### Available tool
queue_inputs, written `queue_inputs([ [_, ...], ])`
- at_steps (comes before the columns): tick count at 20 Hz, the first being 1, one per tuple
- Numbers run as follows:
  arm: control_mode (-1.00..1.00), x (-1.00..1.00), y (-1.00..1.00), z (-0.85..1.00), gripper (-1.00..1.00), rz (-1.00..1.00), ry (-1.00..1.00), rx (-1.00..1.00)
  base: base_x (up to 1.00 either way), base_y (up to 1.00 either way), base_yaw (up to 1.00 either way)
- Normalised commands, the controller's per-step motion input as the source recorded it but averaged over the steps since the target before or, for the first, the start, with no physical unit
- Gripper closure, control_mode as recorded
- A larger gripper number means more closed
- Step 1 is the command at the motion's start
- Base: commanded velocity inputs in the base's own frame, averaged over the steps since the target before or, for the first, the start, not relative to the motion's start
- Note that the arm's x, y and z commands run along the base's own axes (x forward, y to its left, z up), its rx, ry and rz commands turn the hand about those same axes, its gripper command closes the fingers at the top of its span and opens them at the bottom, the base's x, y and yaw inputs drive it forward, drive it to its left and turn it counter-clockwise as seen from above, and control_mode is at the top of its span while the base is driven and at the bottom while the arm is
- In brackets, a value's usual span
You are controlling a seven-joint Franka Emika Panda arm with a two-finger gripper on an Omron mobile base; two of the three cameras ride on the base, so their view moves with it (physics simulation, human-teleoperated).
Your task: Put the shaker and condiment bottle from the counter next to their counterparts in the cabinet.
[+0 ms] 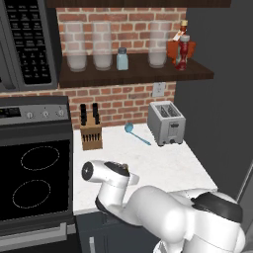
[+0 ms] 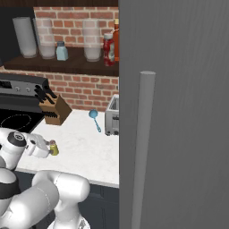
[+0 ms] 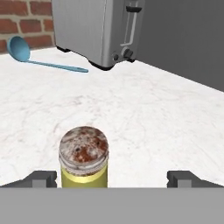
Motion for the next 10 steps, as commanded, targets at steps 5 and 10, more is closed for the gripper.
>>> queue_inputs([
  [5, -1.0, 0.1, 0.0, -0.03, -1.0, 0.0, -0.01, 0.0, 0.0, 0.0, 0.0],
  [10, -1.0, 0.09, 0.0, -0.04, -1.0, 0.0, 0.0, 0.0, 0.0, 0.0, 0.0],
])
